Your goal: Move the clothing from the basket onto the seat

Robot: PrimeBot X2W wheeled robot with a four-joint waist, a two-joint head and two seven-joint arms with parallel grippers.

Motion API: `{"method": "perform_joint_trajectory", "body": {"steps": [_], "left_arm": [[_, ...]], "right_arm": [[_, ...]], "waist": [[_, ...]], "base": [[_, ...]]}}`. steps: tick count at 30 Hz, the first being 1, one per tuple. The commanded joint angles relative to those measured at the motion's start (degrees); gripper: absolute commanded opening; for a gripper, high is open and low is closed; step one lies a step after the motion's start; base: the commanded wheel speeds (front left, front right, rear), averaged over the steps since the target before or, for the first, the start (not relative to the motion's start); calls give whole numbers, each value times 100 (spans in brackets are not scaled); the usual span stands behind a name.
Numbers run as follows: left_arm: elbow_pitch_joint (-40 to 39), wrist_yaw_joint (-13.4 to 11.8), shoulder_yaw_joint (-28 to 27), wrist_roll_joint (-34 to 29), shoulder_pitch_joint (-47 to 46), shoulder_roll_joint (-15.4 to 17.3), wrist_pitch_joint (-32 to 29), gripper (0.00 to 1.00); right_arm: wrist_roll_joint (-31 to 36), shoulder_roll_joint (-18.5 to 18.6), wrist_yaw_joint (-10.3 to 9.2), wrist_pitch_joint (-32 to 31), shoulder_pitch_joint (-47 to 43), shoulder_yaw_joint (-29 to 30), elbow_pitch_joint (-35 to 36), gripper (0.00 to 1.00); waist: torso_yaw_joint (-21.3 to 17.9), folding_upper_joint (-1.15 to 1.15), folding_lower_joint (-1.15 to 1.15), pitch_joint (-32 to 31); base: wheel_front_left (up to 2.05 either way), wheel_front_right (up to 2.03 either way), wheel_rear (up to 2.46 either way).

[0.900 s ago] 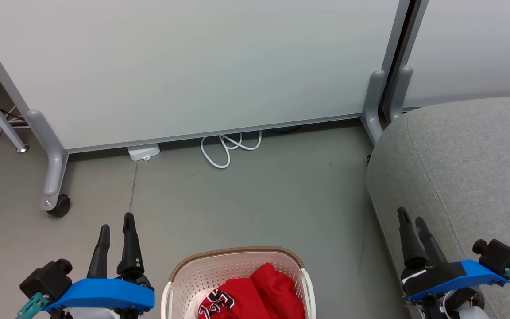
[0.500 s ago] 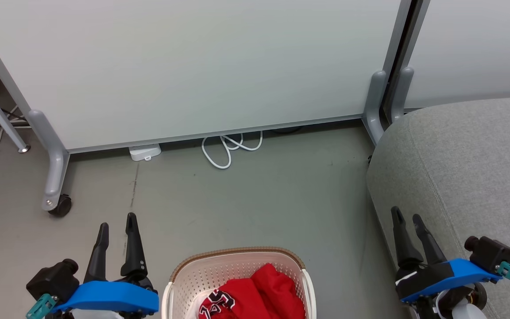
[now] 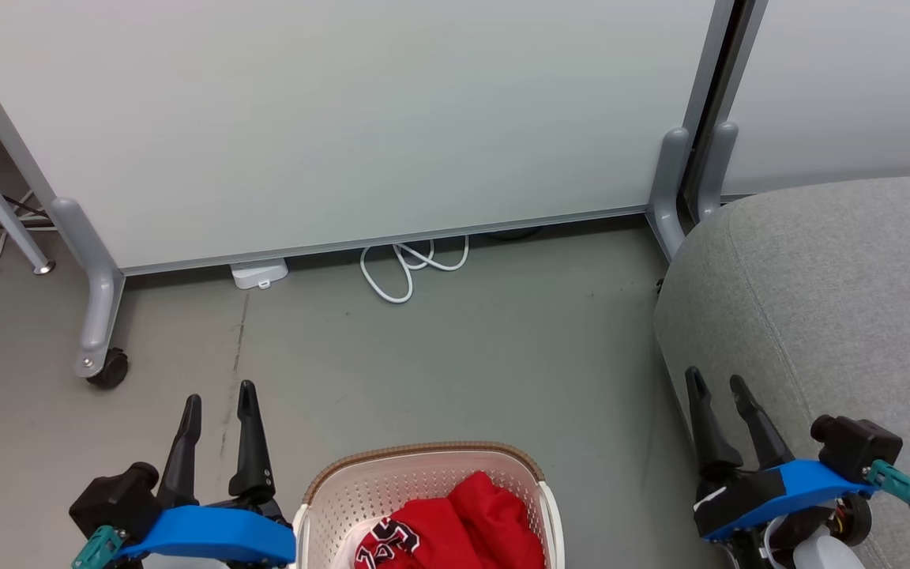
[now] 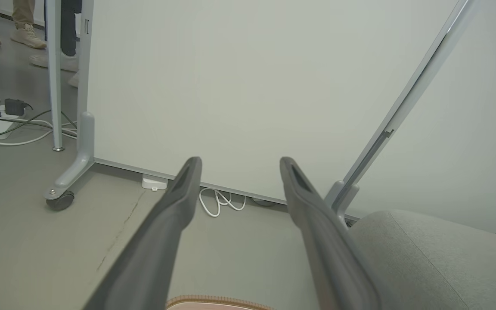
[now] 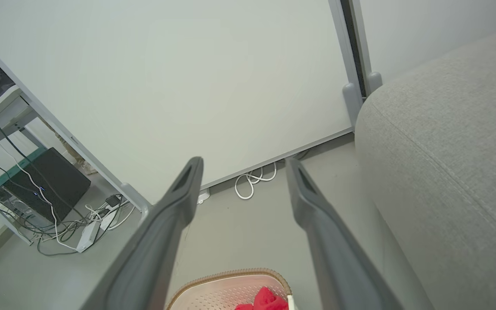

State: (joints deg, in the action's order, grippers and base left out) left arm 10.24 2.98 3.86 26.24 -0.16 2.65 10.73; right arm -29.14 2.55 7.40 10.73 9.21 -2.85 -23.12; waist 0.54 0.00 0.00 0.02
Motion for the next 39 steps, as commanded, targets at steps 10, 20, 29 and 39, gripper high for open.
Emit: {"method": "perform_joint_trajectory", "body": {"steps": [10, 20, 29, 39], "left_arm": [[98, -27, 107, -304, 36, 30, 157, 100], [199, -55, 173, -639, 50, 30, 269, 100], [219, -88, 214, -950, 87, 30, 365, 100], [259, -118, 314, -1203, 97, 31, 455, 100]], "right_arm": [[566, 44, 12, 136, 153, 15, -83, 100], [1005, 46, 13, 237, 184, -13, -141, 100], [1395, 48, 14, 334, 202, -24, -181, 100], [1714, 49, 15, 414, 234, -58, -214, 100]], "waist": [[3, 0, 0, -24], [10, 0, 0, -50], [7, 0, 0, -91], [7, 0, 0, -121]], "base": [[0, 0, 0], [0, 0, 0], [0, 0, 0], [0, 0, 0]]}}
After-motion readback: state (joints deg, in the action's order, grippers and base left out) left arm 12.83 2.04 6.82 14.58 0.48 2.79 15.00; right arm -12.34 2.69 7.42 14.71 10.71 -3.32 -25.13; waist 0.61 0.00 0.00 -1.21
